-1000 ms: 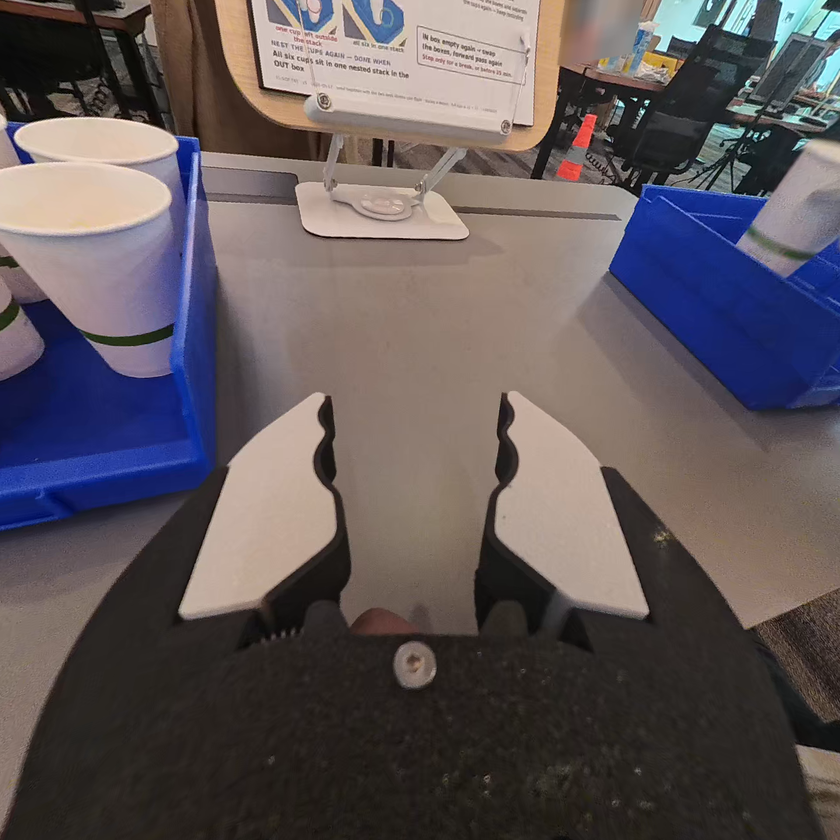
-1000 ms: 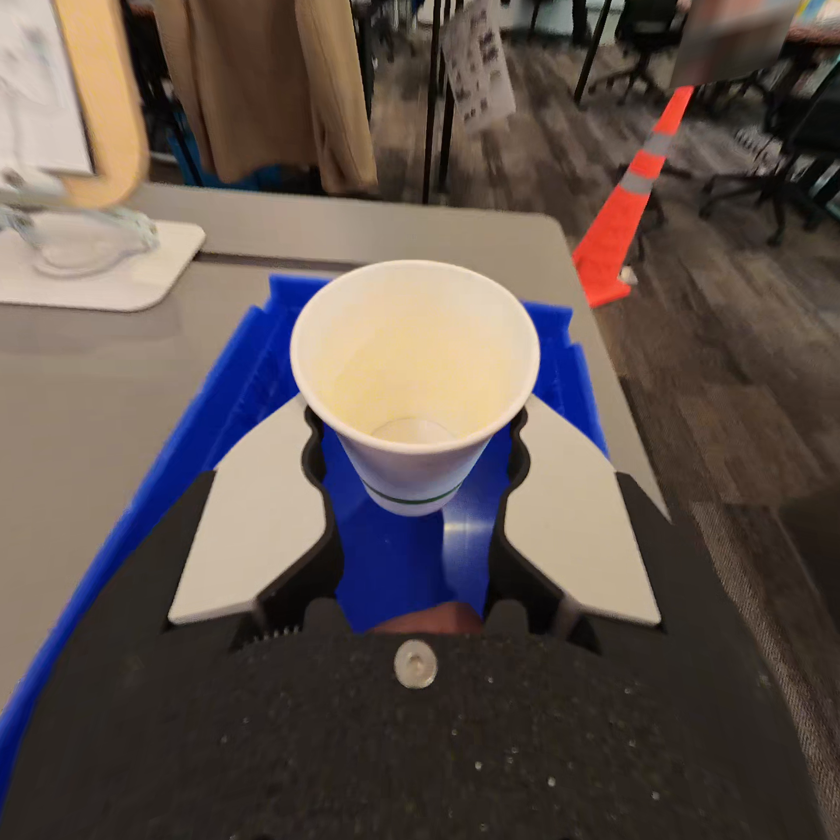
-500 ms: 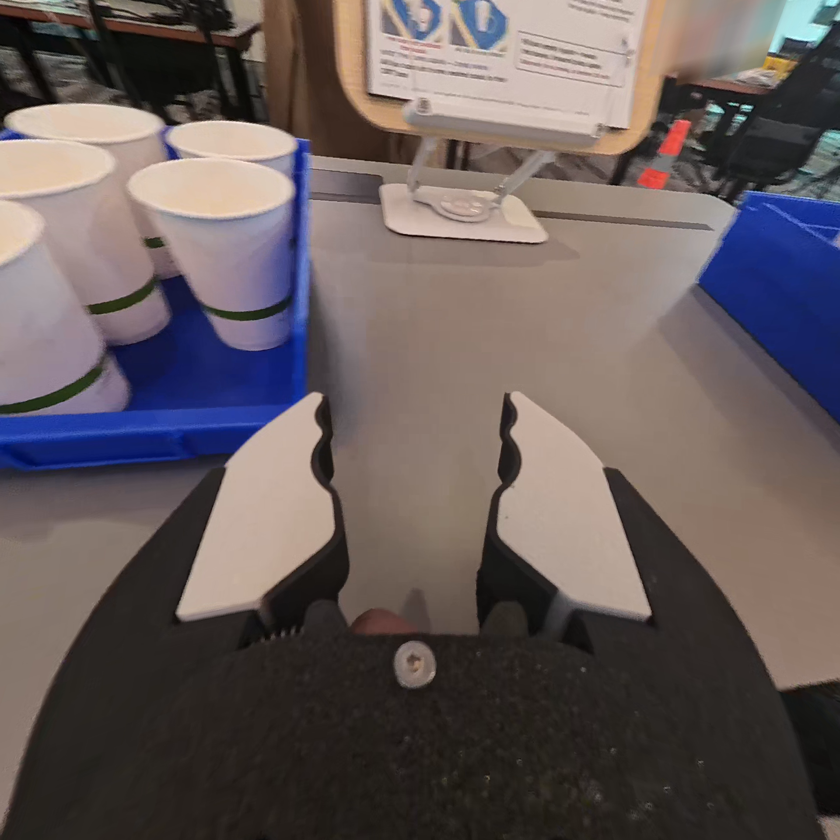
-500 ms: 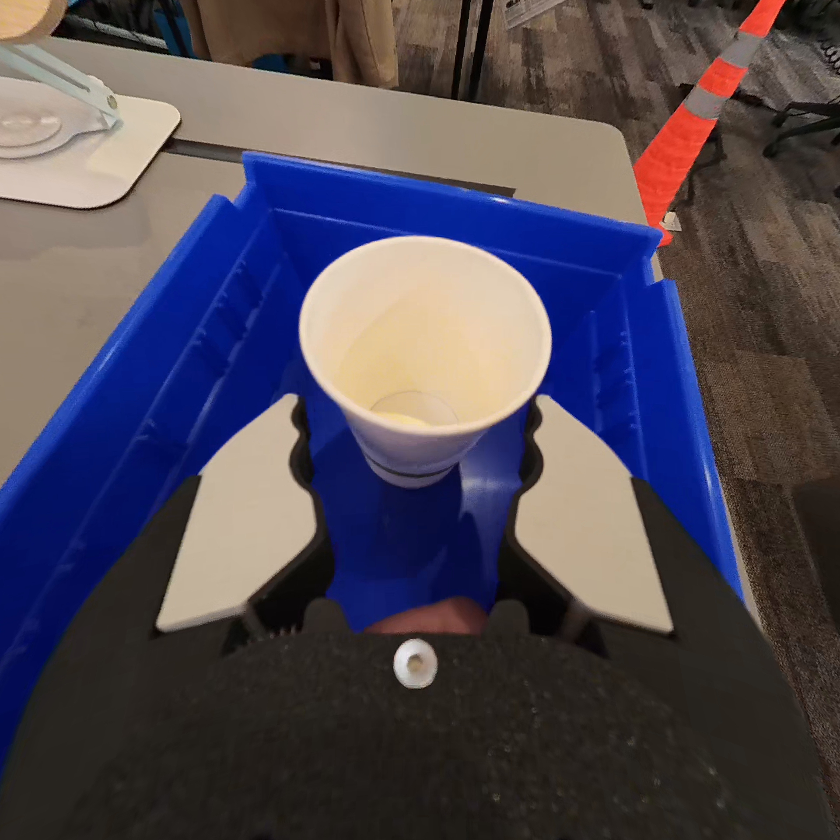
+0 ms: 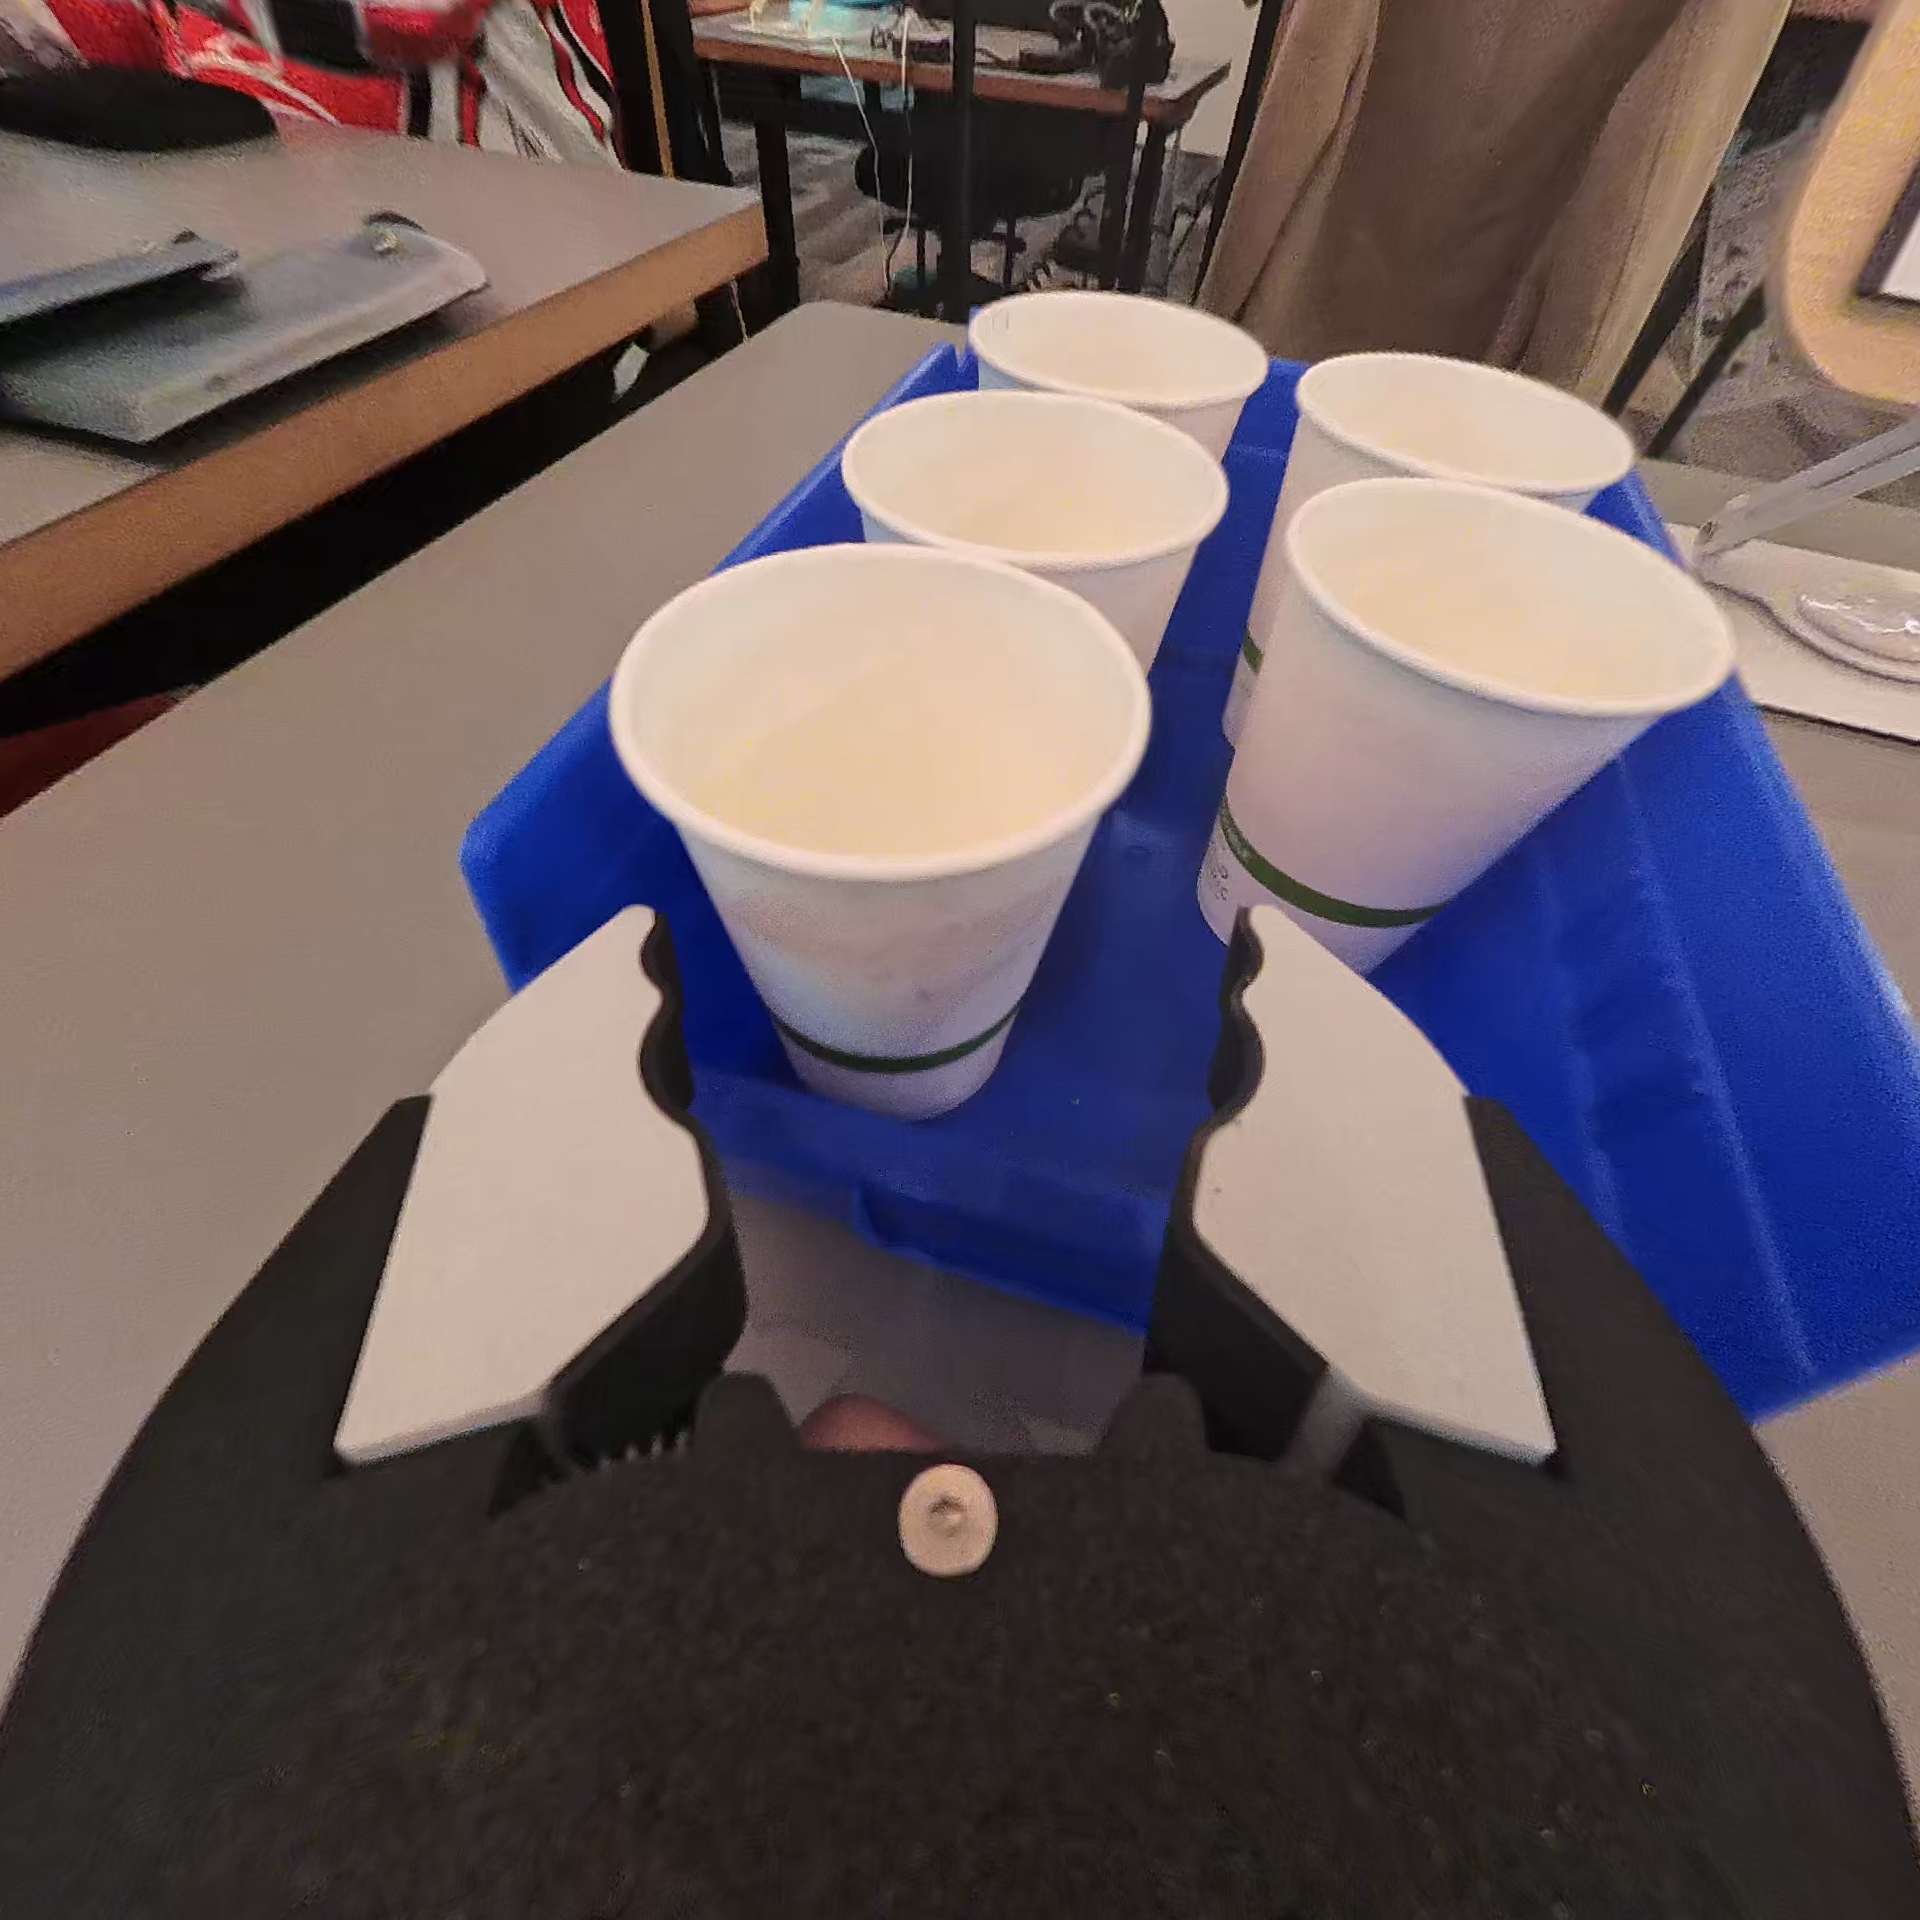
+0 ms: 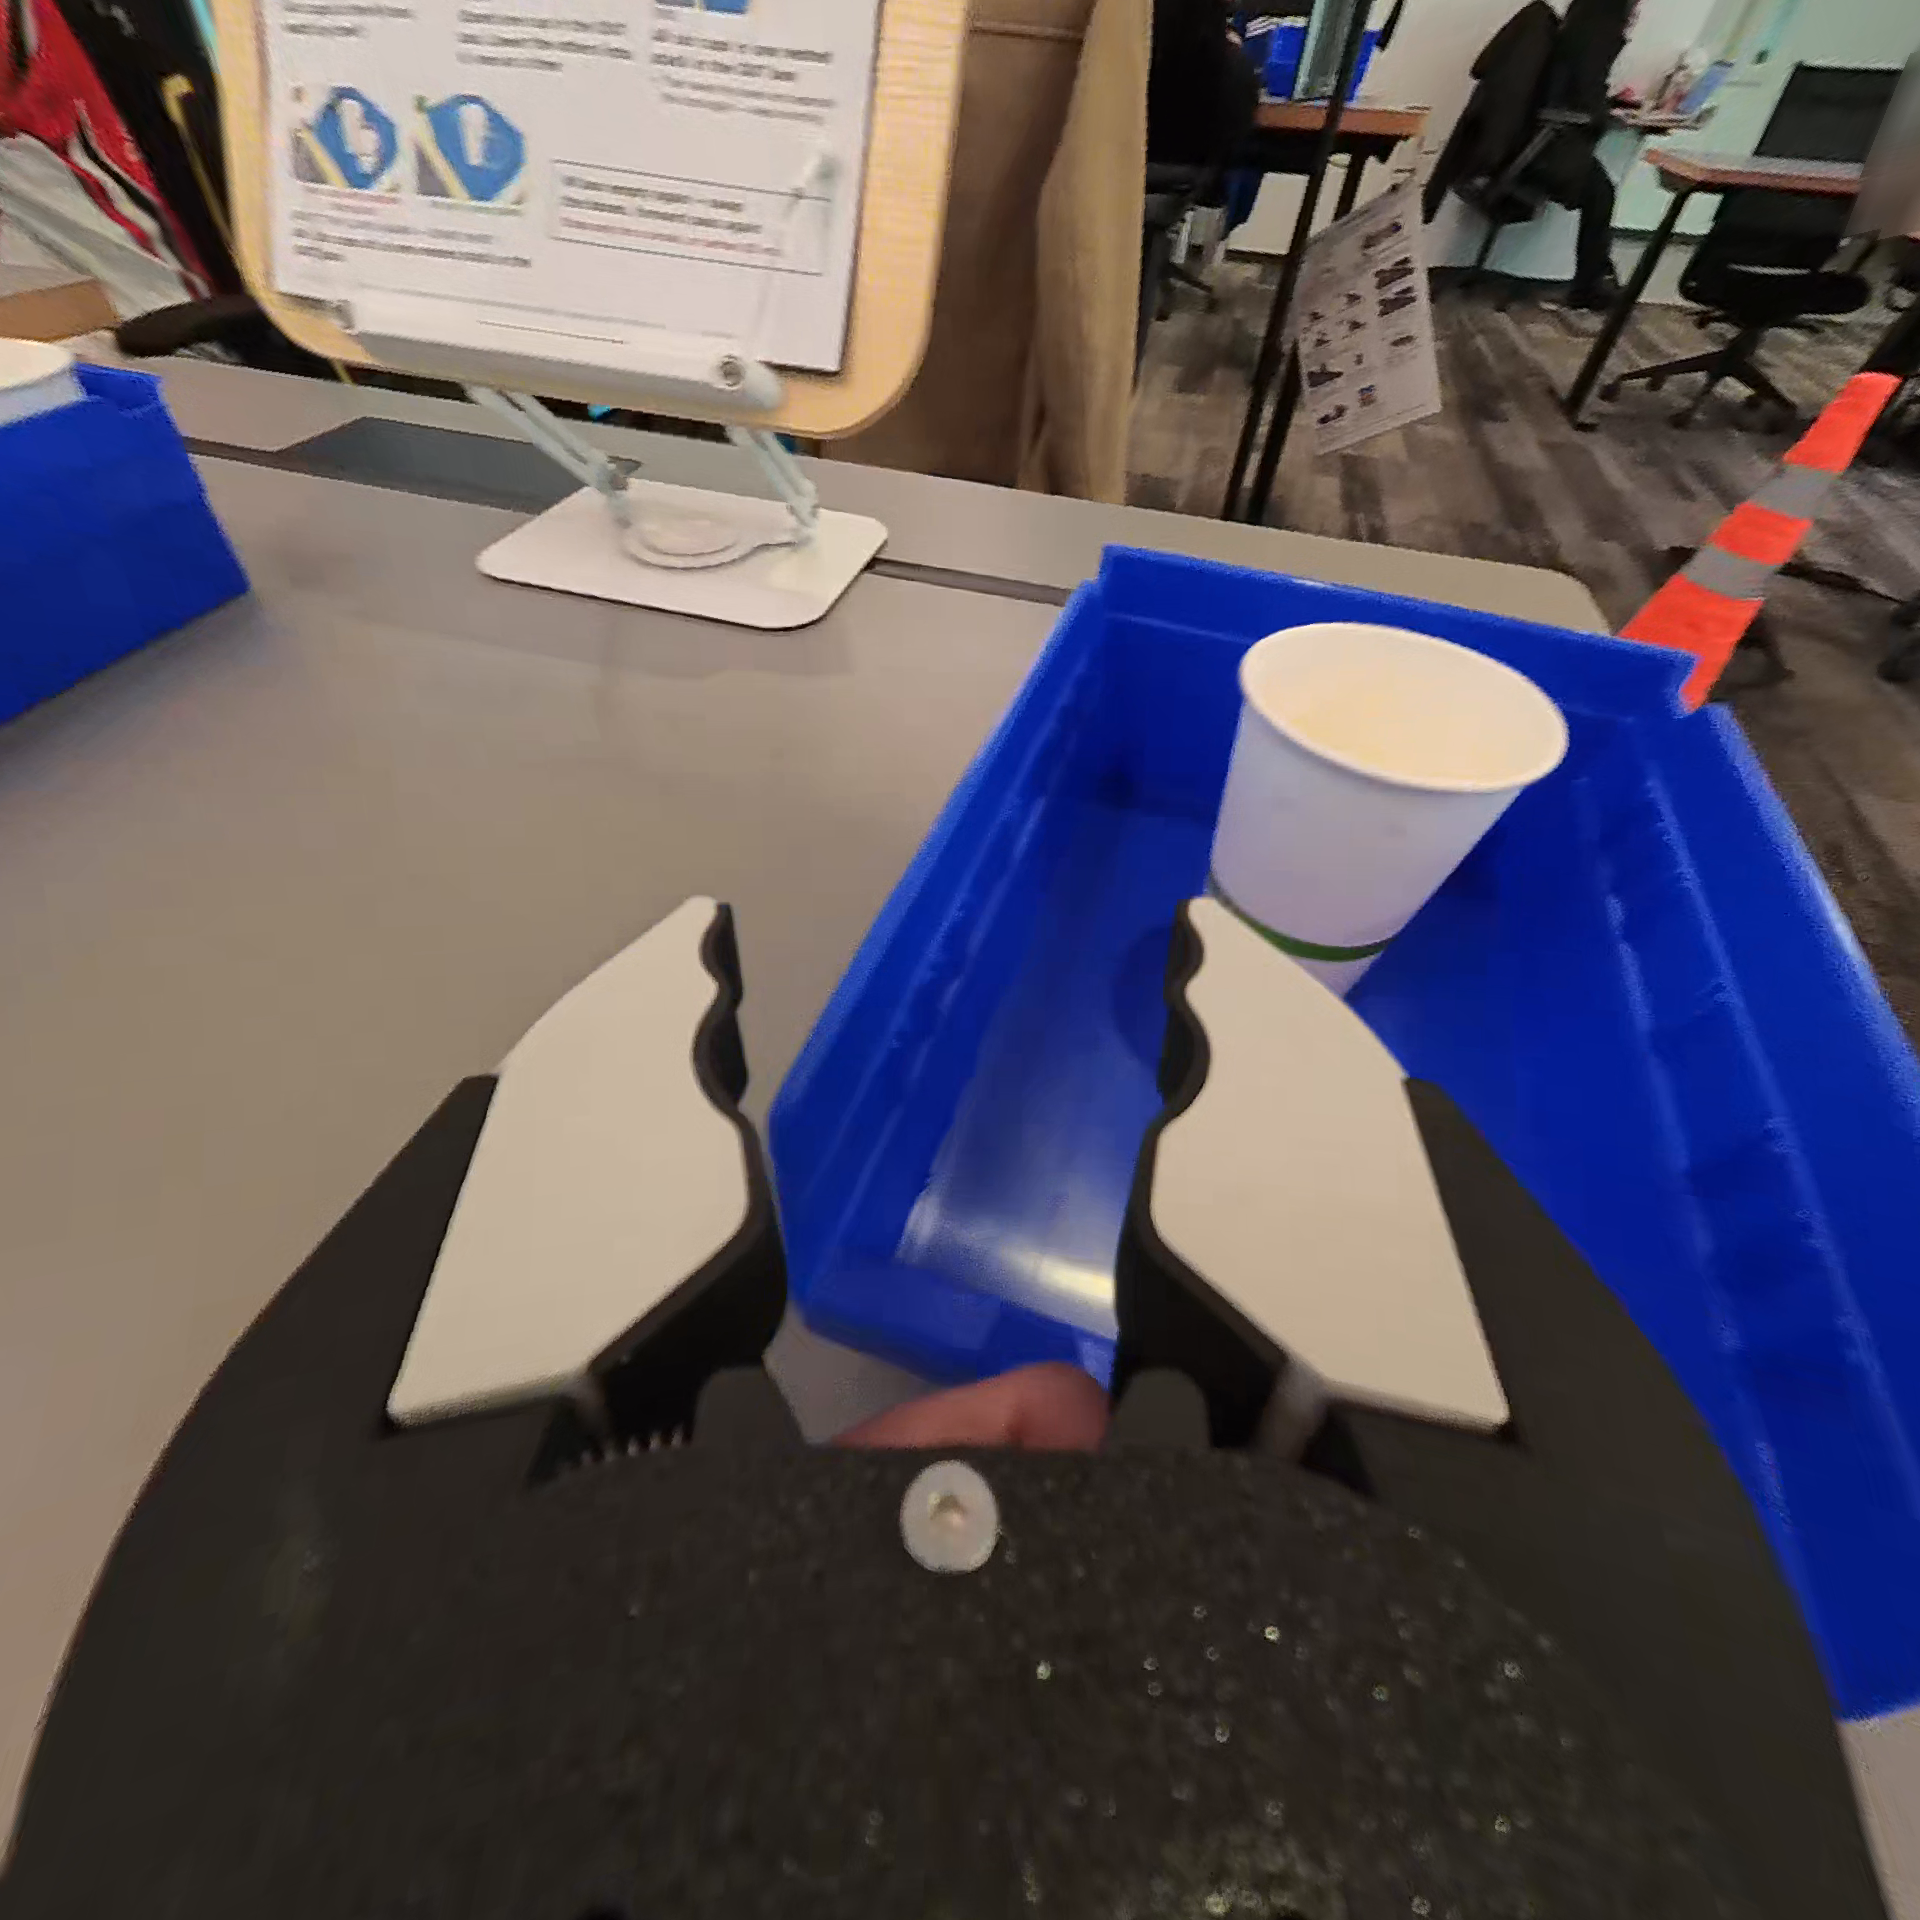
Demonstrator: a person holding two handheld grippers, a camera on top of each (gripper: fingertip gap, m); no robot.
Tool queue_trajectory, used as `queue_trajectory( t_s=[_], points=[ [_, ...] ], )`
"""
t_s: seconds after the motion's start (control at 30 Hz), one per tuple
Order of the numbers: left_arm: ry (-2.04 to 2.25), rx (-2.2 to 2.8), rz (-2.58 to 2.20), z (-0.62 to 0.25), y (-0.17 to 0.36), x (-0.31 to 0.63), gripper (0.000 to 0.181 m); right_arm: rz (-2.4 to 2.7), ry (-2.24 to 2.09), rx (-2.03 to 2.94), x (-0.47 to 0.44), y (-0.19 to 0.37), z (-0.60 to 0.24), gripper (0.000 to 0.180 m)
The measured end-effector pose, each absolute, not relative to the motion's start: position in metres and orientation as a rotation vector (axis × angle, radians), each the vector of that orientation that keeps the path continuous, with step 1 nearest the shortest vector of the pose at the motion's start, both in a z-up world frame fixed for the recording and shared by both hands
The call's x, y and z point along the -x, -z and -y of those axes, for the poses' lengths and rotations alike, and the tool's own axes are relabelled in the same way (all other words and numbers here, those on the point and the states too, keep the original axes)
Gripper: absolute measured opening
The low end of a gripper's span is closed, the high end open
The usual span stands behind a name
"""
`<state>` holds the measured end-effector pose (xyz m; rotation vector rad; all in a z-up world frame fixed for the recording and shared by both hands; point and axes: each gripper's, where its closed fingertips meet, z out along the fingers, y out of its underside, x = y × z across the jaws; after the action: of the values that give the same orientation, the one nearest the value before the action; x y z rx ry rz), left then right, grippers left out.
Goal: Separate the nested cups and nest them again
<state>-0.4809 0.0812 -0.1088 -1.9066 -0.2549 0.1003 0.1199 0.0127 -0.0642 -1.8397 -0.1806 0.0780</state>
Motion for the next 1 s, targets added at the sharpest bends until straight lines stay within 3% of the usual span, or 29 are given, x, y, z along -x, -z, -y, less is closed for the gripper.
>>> queue_trajectory(
  t_s=[0.33, 0.6, 1.0],
  points=[
    [-0.15, 1.954, 0.271, -0.119, 0.119, 0.498, 0.097, 0.19, -0.175, 1.853, -0.106, 0.063, 0.009, 0.071],
    [-0.09, 1.928, 0.255, -0.125, 0.113, 0.497, 0.086, 0.229, -0.172, 1.851, -0.097, 0.055, 0.016, 0.067],
    [0.09, 1.92, -0.221, -0.036, 0.023, 0.472, 0.084, 0.664, -0.38, 1.785, -0.027, 0.033, 0.03, 0.072]
  ],
)
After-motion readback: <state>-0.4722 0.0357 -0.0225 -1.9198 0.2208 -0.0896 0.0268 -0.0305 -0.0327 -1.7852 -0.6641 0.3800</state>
